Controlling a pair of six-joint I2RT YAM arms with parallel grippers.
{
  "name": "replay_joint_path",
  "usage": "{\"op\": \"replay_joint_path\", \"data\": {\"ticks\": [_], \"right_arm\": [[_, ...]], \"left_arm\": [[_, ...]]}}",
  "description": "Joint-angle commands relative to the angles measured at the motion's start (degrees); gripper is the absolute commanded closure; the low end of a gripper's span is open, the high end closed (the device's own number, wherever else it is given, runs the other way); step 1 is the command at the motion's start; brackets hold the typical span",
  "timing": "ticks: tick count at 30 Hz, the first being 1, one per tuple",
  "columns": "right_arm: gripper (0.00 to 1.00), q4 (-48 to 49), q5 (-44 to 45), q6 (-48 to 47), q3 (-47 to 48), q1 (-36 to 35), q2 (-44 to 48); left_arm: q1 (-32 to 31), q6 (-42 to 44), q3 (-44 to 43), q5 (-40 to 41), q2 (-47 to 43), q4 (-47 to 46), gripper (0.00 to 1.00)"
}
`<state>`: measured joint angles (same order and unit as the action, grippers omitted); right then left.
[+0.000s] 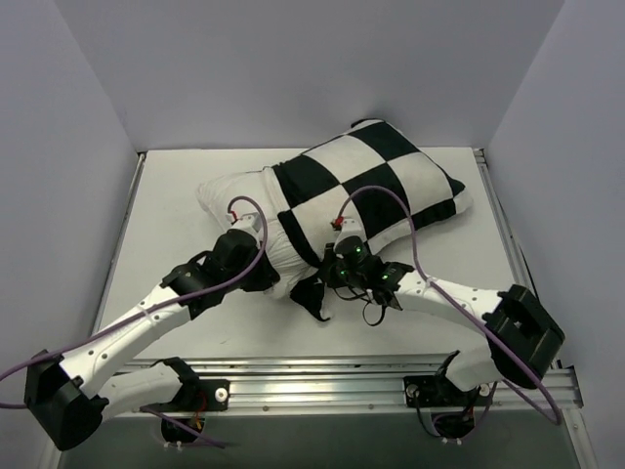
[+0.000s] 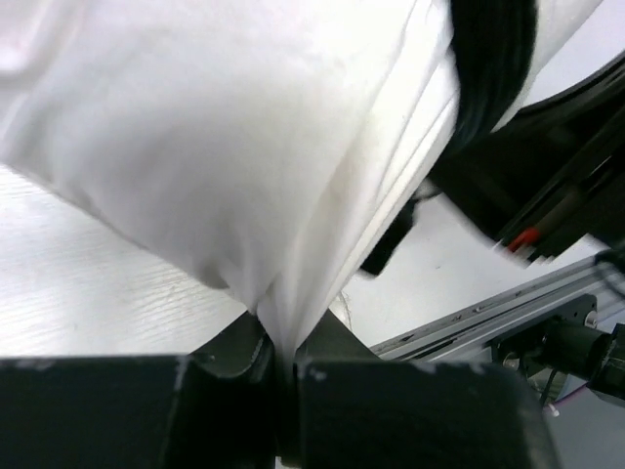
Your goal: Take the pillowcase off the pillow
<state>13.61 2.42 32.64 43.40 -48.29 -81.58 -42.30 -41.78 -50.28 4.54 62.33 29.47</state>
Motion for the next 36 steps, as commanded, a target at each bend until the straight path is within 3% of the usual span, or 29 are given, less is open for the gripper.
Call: {"op": "replay_joint_path", "data": {"ticks": [1, 5, 7, 9, 13, 14, 15, 16, 17, 18, 19, 21, 26, 33, 36], "right_arm": [[1.0, -5.1, 9.5, -0.7, -1.0, 10.6, 8.8], [1.0, -11.5, 6.5, -0.5, -0.8, 29.4, 15.6], [1.0, -13.2, 3.8, -0.6, -0.5, 35.2, 18.3], [1.0, -13.3, 0.1, -0.5, -0.2, 40.0, 19.8], [1.0, -14.1, -9.3, -2.1, -0.4, 40.3, 22.0], [0.97, -14.2, -11.8, -2.1, -0.8, 40.2, 22.7], [0.91, -14.1, -15.4, -2.1, -1.3, 40.0, 24.7], [0.85, -14.2, -16.9, -2.8, -1.4, 39.8, 25.8], [0.78, -14.3, -17.9, -3.3, -1.1, 39.7, 26.9], [0.63, -15.2, -18.8, -3.9, -0.7, 39.5, 29.0], [0.57, -17.6, -19.0, -4.7, 0.9, 39.5, 30.0], [0.41, -20.1, -18.9, -6.8, 2.8, 39.3, 32.1], [0.22, -22.5, -19.5, -7.4, 7.1, 37.4, 35.0], [0.15, -22.2, -21.1, -10.2, 9.9, 33.1, 33.2], [0.14, -22.0, -20.4, -11.4, 10.5, 30.1, 32.2]], "left_arm": [[0.8, 1.4, -4.5, 8.0, -9.1, 14.5, 0.98], [4.9, 0.5, -4.0, 10.5, -16.3, 25.5, 0.98], [6.8, -0.6, -3.6, 9.8, -20.3, 28.0, 0.98], [7.5, -1.5, -3.1, 9.3, -22.5, 31.2, 0.98], [7.5, -2.5, -1.8, 3.8, -25.6, 33.8, 0.98], [7.4, -2.5, -1.6, 2.5, -25.8, 33.7, 0.89], [7.4, -2.5, -1.7, 1.3, -26.1, 33.4, 0.73], [7.5, -2.6, -1.9, -0.8, -26.6, 33.1, 0.53], [7.5, -2.7, -2.3, -1.6, -26.8, 32.8, 0.19], [7.4, -2.7, -3.6, -2.3, -27.0, 32.0, 0.08], [7.4, -2.9, -4.6, -2.9, -27.0, 31.6, 0.01], [7.5, -3.0, -7.7, -3.0, -26.6, 30.8, 0.06], [7.6, -1.8, -14.0, -2.3, -20.8, 28.1, 0.06], [8.8, 0.6, -19.2, -0.9, -9.8, 18.9, 0.06], [12.1, 2.1, -23.4, 0.7, -0.8, 16.8, 0.06]]}}
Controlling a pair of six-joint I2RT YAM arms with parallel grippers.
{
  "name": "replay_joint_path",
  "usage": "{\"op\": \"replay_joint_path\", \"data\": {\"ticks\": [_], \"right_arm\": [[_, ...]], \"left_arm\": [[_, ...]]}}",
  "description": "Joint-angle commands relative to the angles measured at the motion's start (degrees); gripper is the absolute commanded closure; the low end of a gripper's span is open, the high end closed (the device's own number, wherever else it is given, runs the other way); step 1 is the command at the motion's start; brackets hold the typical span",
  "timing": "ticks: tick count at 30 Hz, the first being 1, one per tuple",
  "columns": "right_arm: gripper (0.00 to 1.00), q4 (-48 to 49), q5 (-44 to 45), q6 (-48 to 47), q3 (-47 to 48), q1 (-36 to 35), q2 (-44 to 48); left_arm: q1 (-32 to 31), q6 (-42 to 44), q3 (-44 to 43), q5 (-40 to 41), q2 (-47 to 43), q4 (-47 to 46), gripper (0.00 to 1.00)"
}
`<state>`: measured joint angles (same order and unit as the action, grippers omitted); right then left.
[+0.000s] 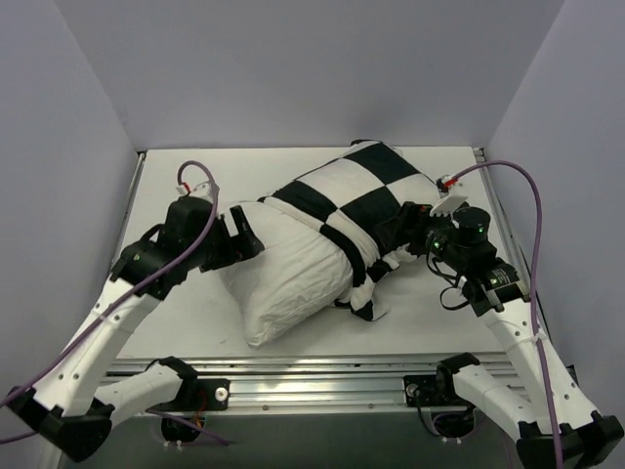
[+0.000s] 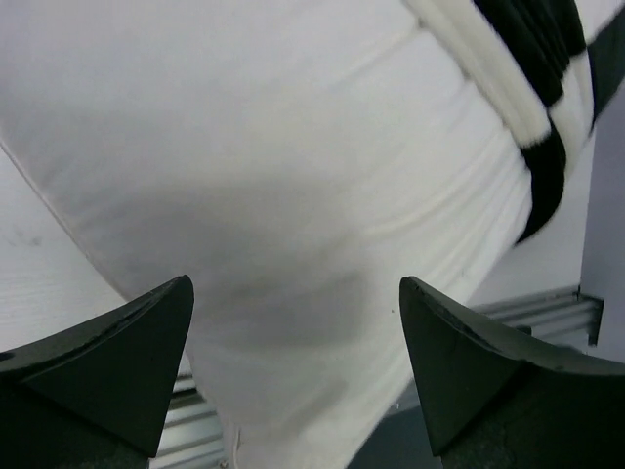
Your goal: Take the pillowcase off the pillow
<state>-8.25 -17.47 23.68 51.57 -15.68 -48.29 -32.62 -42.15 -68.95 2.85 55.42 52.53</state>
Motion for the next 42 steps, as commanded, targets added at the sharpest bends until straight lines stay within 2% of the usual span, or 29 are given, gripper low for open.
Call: {"op": "replay_joint_path", "data": {"ticks": [1, 5, 11, 15, 17, 19, 21, 22, 24, 25, 29, 34, 39, 42], "right_arm": [[0.14, -0.2, -0.2, -2.6, 2.5, -2.9, -1.4], [0.14, -0.8, 0.0, -3.6, 3.5, -4.0, -2.2], [0.14, 0.3, 0.4, -3.5, 3.0, -5.6, -3.5], [0.14, 1.7, 1.7, -3.5, 3.8, -7.9, -5.5], [0.14, 1.8, 2.9, -4.0, 5.5, -9.4, -6.8], [0.14, 1.7, 4.3, -5.3, 7.3, -12.9, -9.5], [0.14, 0.8, 7.7, -6.8, 11.0, -17.3, -13.1], [0.14, 0.3, 9.2, -8.2, 12.6, -18.8, -14.8], [0.14, -1.0, 12.7, -10.1, 17.9, -21.7, -19.9], [0.14, -2.4, 13.9, -12.0, 19.7, -23.9, -21.8], [0.13, -6.9, 17.3, -15.8, 29.7, -27.4, -33.3], [0.13, -12.4, 21.6, -19.5, 42.4, -30.7, -43.6], [0.13, -14.6, 24.6, -23.0, 50.5, -32.0, -54.4], [0.12, -16.3, 25.2, -25.3, 54.6, -32.2, -60.9]], "left_arm": [[4.5, 2.7, -6.3, 4.2, 8.2, -5.7, 0.06], [7.1, 2.3, -11.9, 9.4, 15.7, -5.3, 0.06], [12.0, 0.8, -16.0, 8.4, 24.2, -4.4, 0.06], [12.4, -1.2, -11.9, 2.8, 27.2, -7.3, 0.06], [12.3, -3.5, -7.2, 0.3, 27.8, -10.5, 0.06], [12.1, -6.3, -3.6, -2.7, 27.4, -12.9, 0.0], [11.7, -9.1, 2.5, -2.9, 25.9, -16.7, 0.14], [11.5, -9.9, 4.3, -4.6, 25.3, -18.2, 0.31], [11.3, -11.3, 9.3, -5.7, 24.0, -21.5, 0.47], [10.7, -12.2, 10.8, -6.2, 23.7, -22.7, 0.63], [9.2, -12.6, 15.5, -5.6, 22.1, -25.7, 0.97], [8.0, -10.8, 18.1, -3.2, 18.4, -25.6, 0.98], [5.3, -9.8, 20.4, 1.0, 13.8, -26.4, 0.98], [4.3, -9.7, 21.9, 0.9, 12.7, -26.9, 0.98]]}}
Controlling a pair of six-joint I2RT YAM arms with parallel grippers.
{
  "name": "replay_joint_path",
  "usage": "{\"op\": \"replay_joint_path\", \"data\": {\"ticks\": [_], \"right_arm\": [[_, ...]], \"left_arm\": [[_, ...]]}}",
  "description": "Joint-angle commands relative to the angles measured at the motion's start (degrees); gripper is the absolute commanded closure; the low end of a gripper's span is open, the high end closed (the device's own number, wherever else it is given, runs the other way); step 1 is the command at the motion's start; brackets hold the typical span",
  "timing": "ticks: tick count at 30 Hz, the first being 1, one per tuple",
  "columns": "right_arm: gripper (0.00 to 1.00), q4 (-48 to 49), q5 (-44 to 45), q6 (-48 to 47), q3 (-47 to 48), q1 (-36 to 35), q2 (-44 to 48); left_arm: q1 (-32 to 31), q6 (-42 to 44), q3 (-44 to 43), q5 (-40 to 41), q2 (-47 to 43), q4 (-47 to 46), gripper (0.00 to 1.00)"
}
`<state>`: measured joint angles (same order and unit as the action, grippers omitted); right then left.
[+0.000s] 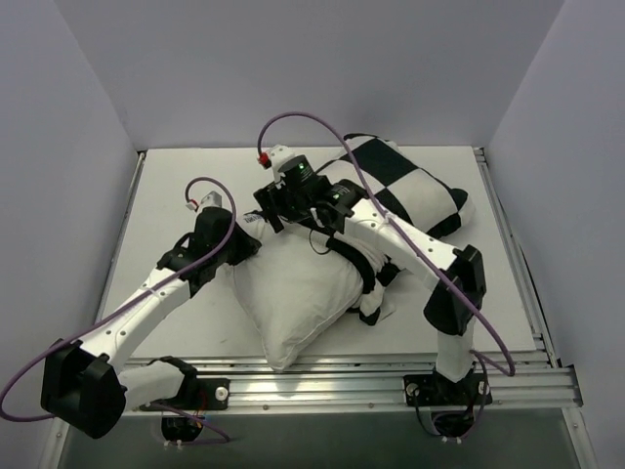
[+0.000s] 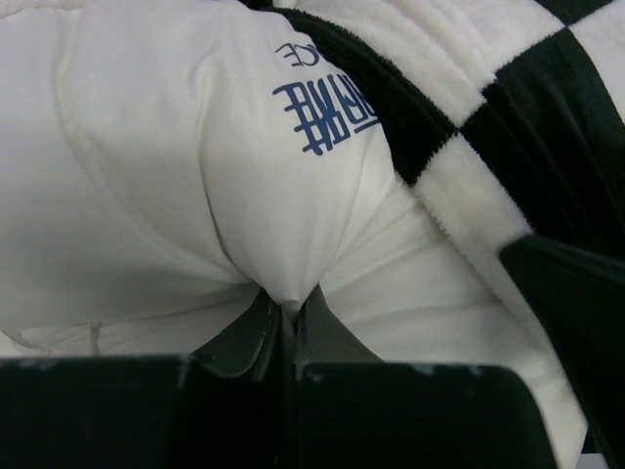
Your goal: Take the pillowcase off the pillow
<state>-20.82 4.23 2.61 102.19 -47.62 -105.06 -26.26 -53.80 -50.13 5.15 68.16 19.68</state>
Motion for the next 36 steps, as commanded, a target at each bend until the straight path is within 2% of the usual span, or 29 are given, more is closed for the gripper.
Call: {"op": "replay_joint_path", "data": {"ticks": [1, 3, 6, 9, 10, 12, 15, 16, 20, 22, 27, 29, 31, 33, 34, 36], "right_arm": [[0.12, -4.3, 3.4, -5.6, 4.9, -0.3, -5.8], [0.13, -6.2, 4.2, -6.8, 7.6, -0.4, -10.4], [0.22, -6.2, 10.9, -7.4, 8.5, 0.4, -14.7], [0.59, -5.8, 14.0, -6.1, 8.6, 2.5, -16.8], [0.85, -5.7, 16.1, -5.5, 8.7, 4.4, -16.9], [1.0, -5.5, 17.7, -3.8, 9.0, 6.5, -16.4], [1.0, -4.8, 21.0, 0.0, 10.1, 14.5, -13.0], [1.0, -4.8, 21.0, 1.1, 10.7, 14.6, -13.0], [1.0, -4.9, 19.8, 9.0, 13.5, 26.6, -8.6], [1.0, -4.6, 18.7, 13.9, 13.5, 29.8, -7.2], [1.0, -1.8, 10.1, 14.4, 13.6, 31.4, -6.0], [1.0, 0.1, 6.9, 13.8, 13.6, 31.2, -6.3], [1.0, 1.7, -1.1, 13.2, 12.9, 30.6, -6.0], [0.91, 3.3, -6.5, 13.1, 12.9, 30.0, -5.4], [0.79, 3.6, -10.1, 13.1, 13.1, 29.1, -4.6], [0.63, 3.6, -11.7, 13.0, 13.6, 28.0, -3.1]], "left_arm": [[-2.3, 2.2, 3.3, -1.1, -0.1, 6.3, 0.98], [-2.7, 2.5, 3.5, -0.6, -0.6, 6.9, 0.98], [-3.3, 2.4, 3.6, 0.4, -1.5, 7.7, 0.98], [-4.3, 2.3, 3.5, 2.5, -3.7, 9.7, 0.98], [-4.5, 2.0, 3.5, 2.9, -4.4, 11.7, 0.98], [-4.8, 1.3, 3.5, 5.0, -7.1, 14.4, 0.98], [-5.0, 0.6, 2.8, 8.6, -13.6, 23.0, 0.98], [-5.1, 0.5, 2.6, 9.5, -15.4, 24.9, 0.98], [-5.2, -0.8, 0.2, 12.8, -24.0, 33.5, 0.98], [-5.3, -1.1, -1.0, 13.4, -27.7, 37.4, 0.98], [-5.2, 1.8, -7.5, 16.8, -29.5, 43.2, 0.98], [-5.2, 3.3, -10.9, 19.3, -26.6, 43.1, 0.98], [-4.9, 5.9, -13.1, 20.1, -24.0, 40.3, 0.98], [-4.7, 9.7, -16.1, 20.3, -19.1, 36.9, 0.98], [-3.7, 10.9, -17.4, 20.3, -17.2, 33.7, 0.98], [-2.0, 14.5, -22.0, 18.3, -11.1, 31.0, 0.96]]}}
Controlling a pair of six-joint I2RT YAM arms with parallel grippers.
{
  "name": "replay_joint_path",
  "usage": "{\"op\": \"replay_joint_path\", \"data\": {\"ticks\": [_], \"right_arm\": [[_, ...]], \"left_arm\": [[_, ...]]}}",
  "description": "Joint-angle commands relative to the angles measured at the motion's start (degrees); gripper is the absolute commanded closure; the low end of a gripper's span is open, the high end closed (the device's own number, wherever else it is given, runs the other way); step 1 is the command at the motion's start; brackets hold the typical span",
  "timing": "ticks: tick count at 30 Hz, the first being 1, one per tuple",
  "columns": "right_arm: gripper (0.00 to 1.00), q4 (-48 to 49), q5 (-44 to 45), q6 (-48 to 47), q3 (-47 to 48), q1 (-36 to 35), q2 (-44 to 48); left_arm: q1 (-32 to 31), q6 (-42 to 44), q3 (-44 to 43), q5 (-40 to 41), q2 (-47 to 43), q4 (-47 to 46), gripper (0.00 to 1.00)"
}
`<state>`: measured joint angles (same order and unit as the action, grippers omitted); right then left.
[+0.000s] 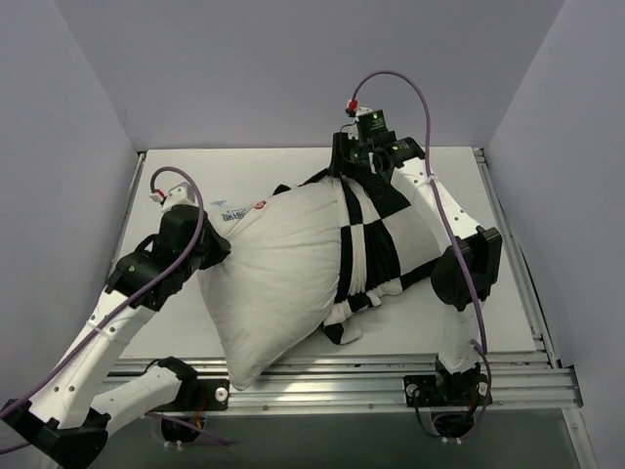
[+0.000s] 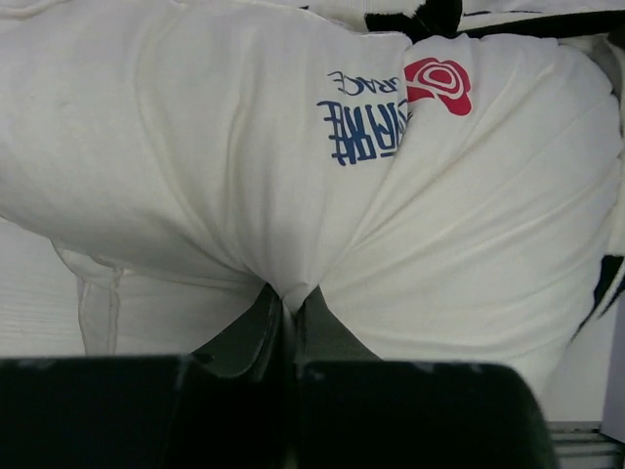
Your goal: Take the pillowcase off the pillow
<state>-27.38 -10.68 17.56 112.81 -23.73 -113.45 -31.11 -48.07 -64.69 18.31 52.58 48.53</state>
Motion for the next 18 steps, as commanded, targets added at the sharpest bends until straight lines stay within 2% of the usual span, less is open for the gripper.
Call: {"op": "replay_joint_path", "data": {"ticks": [1, 2, 4, 5, 7, 9, 11, 14, 18], "right_arm": [[0.51, 10.1, 2.9, -2.0, 2.9, 3.5, 7.2], [0.47, 9.7, 2.8, -2.0, 2.7, 2.7, 8.2], [0.35, 9.0, 2.7, -2.1, 1.3, 2.5, 11.6], [0.33, 8.3, 2.9, -2.1, 0.4, 2.5, 13.2], [0.27, 8.0, 3.5, -2.0, -4.2, 2.4, 18.0], [0.22, 8.4, 4.1, -1.8, -8.6, 1.9, 21.8], [0.2, 9.8, 4.3, -1.5, -16.3, 1.1, 28.3], [0.17, 11.7, 4.2, 0.6, -26.6, 0.5, 36.7], [0.12, 12.7, 3.6, 2.6, -36.8, -2.6, 45.7]], "left_arm": [[3.8, 10.1, -9.4, 4.1, 6.8, -0.3, 0.92], [5.9, 11.0, -11.6, 2.1, 10.8, -1.1, 0.74], [7.1, 13.6, -19.2, 0.2, 14.4, -1.9, 0.47], [7.3, 14.7, -22.0, -0.1, 17.4, -1.7, 0.25], [7.3, 16.9, -30.0, -1.7, 19.7, 0.4, 0.11], [7.1, 19.0, -34.1, -4.1, 21.7, 3.0, 0.03], [6.8, 20.2, -37.0, -6.3, 21.6, 4.5, 0.06], [3.4, 24.5, -35.5, -12.8, 19.8, 5.8, 0.06], [-8.2, 23.1, -28.2, -11.7, 16.6, 7.4, 0.06]]}}
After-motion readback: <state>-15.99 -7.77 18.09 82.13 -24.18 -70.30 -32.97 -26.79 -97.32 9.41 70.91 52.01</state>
